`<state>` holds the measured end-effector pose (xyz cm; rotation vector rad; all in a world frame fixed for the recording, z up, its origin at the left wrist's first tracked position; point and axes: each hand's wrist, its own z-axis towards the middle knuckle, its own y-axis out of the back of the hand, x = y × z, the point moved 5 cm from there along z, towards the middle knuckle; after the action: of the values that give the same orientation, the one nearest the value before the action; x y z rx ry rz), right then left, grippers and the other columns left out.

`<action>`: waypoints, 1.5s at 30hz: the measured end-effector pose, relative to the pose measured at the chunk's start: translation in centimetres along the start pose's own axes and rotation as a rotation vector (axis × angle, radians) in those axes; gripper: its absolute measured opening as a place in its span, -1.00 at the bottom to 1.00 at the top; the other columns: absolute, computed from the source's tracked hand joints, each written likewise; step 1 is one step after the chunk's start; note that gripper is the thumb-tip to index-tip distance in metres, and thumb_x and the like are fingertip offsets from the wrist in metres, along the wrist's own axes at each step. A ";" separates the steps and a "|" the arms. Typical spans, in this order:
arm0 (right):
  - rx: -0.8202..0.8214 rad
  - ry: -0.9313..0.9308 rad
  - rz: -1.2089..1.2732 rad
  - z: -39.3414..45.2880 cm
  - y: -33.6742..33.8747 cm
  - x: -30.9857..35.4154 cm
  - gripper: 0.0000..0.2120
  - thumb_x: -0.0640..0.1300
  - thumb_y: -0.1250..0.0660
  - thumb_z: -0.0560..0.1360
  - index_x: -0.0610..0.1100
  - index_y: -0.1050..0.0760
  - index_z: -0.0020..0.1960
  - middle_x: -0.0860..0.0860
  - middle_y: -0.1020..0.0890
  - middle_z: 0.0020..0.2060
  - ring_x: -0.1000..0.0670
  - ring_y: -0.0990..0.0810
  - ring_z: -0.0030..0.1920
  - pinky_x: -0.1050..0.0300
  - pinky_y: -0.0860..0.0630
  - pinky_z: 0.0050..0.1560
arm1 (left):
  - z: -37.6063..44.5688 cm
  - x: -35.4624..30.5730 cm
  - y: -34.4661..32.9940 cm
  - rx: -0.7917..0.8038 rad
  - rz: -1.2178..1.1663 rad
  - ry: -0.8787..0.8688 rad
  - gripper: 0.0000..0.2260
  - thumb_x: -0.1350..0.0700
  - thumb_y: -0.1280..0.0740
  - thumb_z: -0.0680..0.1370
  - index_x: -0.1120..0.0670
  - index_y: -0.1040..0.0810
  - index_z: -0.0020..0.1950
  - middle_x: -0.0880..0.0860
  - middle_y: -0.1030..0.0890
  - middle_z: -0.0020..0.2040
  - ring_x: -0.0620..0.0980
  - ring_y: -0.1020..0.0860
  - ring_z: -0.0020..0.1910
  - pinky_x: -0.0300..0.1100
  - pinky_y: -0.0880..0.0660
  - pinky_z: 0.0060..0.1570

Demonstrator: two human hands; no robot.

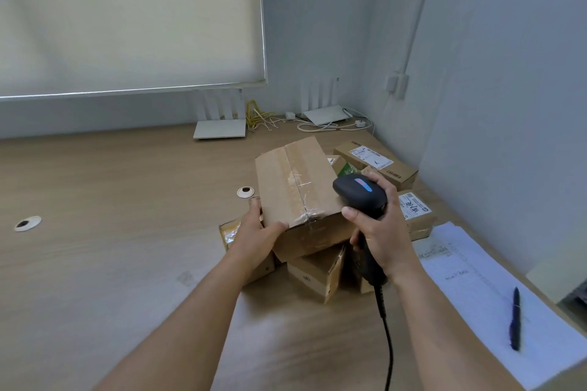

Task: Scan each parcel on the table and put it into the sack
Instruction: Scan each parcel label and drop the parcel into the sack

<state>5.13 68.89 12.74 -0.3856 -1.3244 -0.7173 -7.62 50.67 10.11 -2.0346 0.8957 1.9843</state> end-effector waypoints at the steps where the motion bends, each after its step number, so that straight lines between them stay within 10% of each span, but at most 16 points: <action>1: 0.008 0.000 -0.011 0.0 -0.2 0.1 -0.40 -0.23 -0.45 0.47 0.11 -0.29 0.40 0.04 -0.49 0.16 -0.06 -0.56 -0.51 0.12 -0.59 -0.38 | 0.2 0.3 0.0 0.003 -0.028 0.043 -0.62 0.12 -0.33 0.55 -0.05 -0.33 0.33 -0.09 -0.48 0.18 -0.20 -0.49 0.00 -0.38 -0.44 -0.16; 5: 0.063 -0.003 -0.029 -0.1 -1.2 0.7 -0.38 -0.25 -0.46 0.47 0.09 -0.28 0.40 -0.01 -0.50 0.15 -0.02 -0.56 -0.52 0.18 -0.55 -0.44 | 0.7 1.3 0.0 0.032 -0.115 0.177 -0.64 0.05 -0.37 0.51 0.02 -0.45 0.29 0.00 -0.58 0.16 -0.01 -0.54 0.10 -0.03 -0.48 0.19; 12: 0.101 0.027 0.001 -1.4 -1.6 1.4 -0.38 -0.28 -0.45 0.47 0.09 -0.31 0.39 0.13 -0.49 0.09 -0.08 -0.54 -0.50 0.07 -0.61 -0.38 | -1.1 0.6 1.7 -0.024 -0.199 0.042 -0.54 0.18 -0.39 0.51 -0.06 -0.36 0.36 -0.08 -0.53 0.19 -0.16 -0.52 0.09 -0.23 -0.46 0.03; 25: 0.223 0.027 0.231 -5.7 -9.7 2.8 -0.35 -0.39 -0.44 0.45 0.13 -0.34 0.35 -0.17 -0.54 0.15 0.02 -0.50 -0.49 0.14 -0.48 -0.47 | -7.4 0.4 11.1 -0.204 -0.105 -0.130 -0.36 0.28 -0.38 0.50 -0.04 -0.20 0.49 -0.24 -0.45 0.13 -0.27 -0.47 0.09 -0.48 -0.48 -0.22; 45: 0.467 -0.010 0.173 -22.5 -39.3 7.8 -0.35 -0.40 -0.42 0.45 0.30 -0.37 0.22 -0.09 -0.58 0.09 -0.14 -0.48 -0.50 0.06 -0.47 -0.44 | -23.2 14.5 40.2 -0.406 -0.122 -0.038 -0.39 0.30 -0.36 0.50 -0.11 -0.26 0.45 -0.25 -0.50 0.14 -0.48 -0.49 -0.03 -0.50 -0.46 -0.20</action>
<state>-3.90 23.89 9.77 -0.1234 -1.4013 -0.2479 -9.31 2.07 10.33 -2.1751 0.3694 2.2707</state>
